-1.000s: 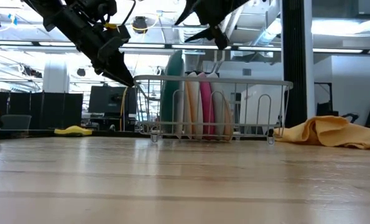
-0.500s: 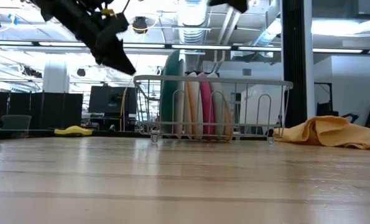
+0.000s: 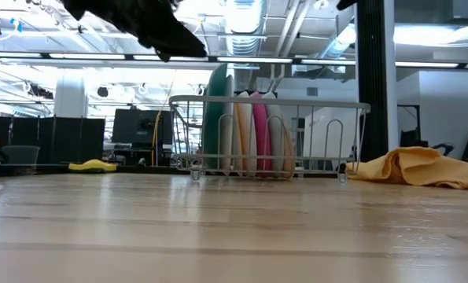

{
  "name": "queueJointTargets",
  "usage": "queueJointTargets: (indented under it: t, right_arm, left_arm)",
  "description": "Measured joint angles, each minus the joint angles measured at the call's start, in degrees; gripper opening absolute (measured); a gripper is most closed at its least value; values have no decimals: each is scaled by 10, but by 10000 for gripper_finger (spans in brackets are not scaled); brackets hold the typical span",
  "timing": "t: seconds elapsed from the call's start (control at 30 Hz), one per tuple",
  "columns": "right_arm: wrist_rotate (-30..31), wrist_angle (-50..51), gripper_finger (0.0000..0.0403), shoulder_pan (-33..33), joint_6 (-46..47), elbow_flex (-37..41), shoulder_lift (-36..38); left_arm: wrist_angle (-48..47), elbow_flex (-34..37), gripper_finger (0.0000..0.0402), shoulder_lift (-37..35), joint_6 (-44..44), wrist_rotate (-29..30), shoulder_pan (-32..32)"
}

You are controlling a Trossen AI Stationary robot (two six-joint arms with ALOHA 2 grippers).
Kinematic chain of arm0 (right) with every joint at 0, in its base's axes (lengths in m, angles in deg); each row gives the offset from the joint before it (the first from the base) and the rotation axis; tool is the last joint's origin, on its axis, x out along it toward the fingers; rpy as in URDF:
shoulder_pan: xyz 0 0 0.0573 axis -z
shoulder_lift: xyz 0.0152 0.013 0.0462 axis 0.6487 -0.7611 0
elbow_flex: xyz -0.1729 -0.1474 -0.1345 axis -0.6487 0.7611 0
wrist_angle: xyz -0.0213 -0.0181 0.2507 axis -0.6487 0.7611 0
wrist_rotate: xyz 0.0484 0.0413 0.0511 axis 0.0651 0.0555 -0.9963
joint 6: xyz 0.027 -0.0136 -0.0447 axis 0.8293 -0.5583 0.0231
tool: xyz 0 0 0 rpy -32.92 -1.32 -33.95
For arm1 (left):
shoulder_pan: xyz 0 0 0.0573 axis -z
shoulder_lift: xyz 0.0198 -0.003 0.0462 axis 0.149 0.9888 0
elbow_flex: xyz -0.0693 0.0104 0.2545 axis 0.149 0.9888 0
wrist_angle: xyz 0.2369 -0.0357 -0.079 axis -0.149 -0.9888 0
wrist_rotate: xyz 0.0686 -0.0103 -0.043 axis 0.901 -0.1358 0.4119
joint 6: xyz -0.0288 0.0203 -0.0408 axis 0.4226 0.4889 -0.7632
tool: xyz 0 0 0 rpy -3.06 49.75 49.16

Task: Sort dishes
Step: Adjust the dish rack

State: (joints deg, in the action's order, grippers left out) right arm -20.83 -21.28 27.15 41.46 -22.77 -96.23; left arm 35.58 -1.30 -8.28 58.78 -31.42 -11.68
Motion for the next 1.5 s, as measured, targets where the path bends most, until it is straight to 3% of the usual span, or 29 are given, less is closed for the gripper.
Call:
queueJointTargets:
  t: [0.13, 0.43, 0.6, 0.8, 1.2, 1.5]
  right_arm:
    - [-25, 4, 153, -22, 26, 0, 10]
    - [-47, 8, 150, -127, 74, 0, -2]
    - [-45, 3, 150, -182, 74, 0, -3]
    - [-22, 3, 150, -211, 78, 0, -2]
    - [-19, 2, 150, -198, 81, 0, -2]
    - [-26, -1, 150, -223, 69, 17, -3]
  left_arm:
    - [-32, -37, 136, 72, 22, 8, 22]
    - [-171, -147, 143, 192, 14, 207, 46]
    - [-195, -171, 132, 211, 10, 234, 57]
    - [-245, -171, 115, 205, -9, 308, 57]
    - [-257, -172, 107, 204, -4, 317, 65]
    - [-359, -220, 107, 134, -78, 257, 96]
